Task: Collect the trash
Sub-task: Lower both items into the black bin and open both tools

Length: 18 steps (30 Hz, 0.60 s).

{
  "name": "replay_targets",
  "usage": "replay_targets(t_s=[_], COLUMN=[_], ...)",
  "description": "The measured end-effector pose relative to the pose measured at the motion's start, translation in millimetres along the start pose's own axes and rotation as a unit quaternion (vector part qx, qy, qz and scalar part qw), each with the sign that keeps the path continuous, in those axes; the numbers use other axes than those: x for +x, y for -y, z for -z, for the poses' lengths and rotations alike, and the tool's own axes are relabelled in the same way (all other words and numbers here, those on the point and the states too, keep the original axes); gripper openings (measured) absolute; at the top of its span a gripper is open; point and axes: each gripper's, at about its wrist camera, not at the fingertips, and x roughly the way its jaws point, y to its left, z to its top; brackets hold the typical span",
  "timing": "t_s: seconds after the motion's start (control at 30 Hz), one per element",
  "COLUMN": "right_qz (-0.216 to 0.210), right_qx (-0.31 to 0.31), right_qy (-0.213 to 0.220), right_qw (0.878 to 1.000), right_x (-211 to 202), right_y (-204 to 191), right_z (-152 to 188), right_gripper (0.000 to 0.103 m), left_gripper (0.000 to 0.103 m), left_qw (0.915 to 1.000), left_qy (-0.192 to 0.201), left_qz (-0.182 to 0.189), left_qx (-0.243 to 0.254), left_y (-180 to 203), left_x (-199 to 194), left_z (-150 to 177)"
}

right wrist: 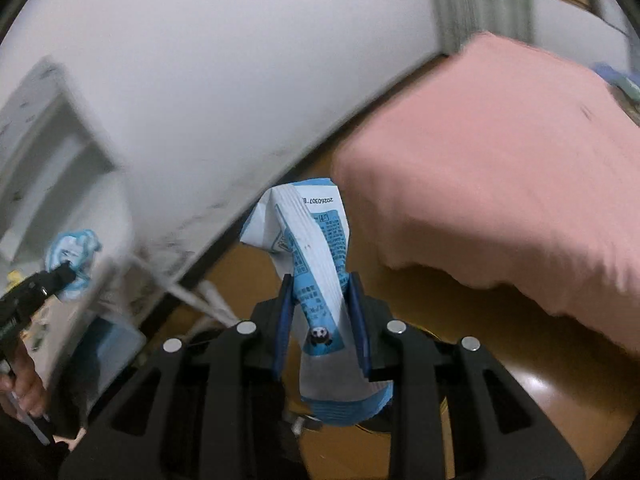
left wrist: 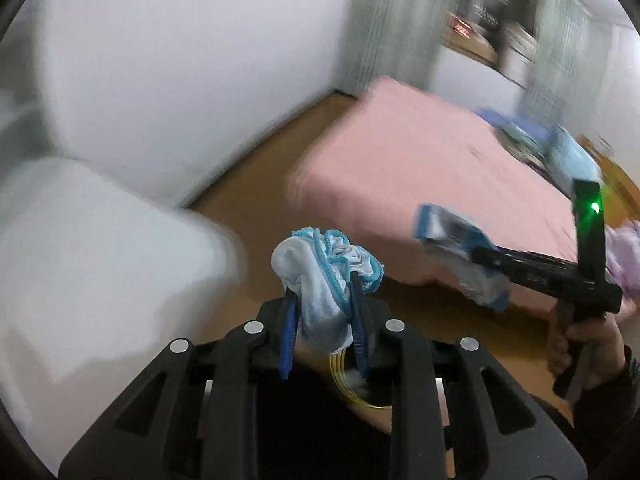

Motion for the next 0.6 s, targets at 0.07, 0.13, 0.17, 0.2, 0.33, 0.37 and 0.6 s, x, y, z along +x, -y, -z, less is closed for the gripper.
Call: replay_targets(t_s=[0.07, 0.13, 0.17, 0.2, 0.33, 0.37, 0.6], right_qz=[0.023, 0.040, 0.044, 0.050, 0.055, 0.055, 0.067], right_qx=[0.021, 0.043, 0.052, 0.065, 0.099, 0.103, 0.105], right_qy=[-0.016, -0.038, -0.049, -0.066, -0.121, -0.133, -0.168], right_qw=[0.999, 0.998, 0.996, 0.994, 0.986, 0.984, 0.978], right_x=[11, 28, 37, 49, 90, 98, 123], right_y=[25, 52, 65, 78, 103, 107, 119], right_z=[10, 23, 28, 36, 63, 68, 90], right_gripper=[0.027, 0.027, 0.027, 0.027, 0.027, 0.027, 0.027], left_gripper=[0.023, 0.023, 0.023, 0.023, 0.023, 0.023, 0.023], left_qw=[0.9992, 0.9969, 0.9954, 0.9940, 0.9844, 0.9820, 0.9744], left_qy=[-0.025, -0.061, -0.078, -0.095, -0.164, -0.177, -0.219], left_qz=[0.027, 0.048, 0.054, 0.056, 0.062, 0.064, 0.051], left_qx=[0.013, 0.012, 0.008, 0.004, 0.013, 0.013, 0.010], left_y=[26, 45, 52, 57, 75, 77, 73], left_x=[48, 94, 114, 134, 209, 222, 264], left_z=[9, 22, 28, 36, 66, 71, 95])
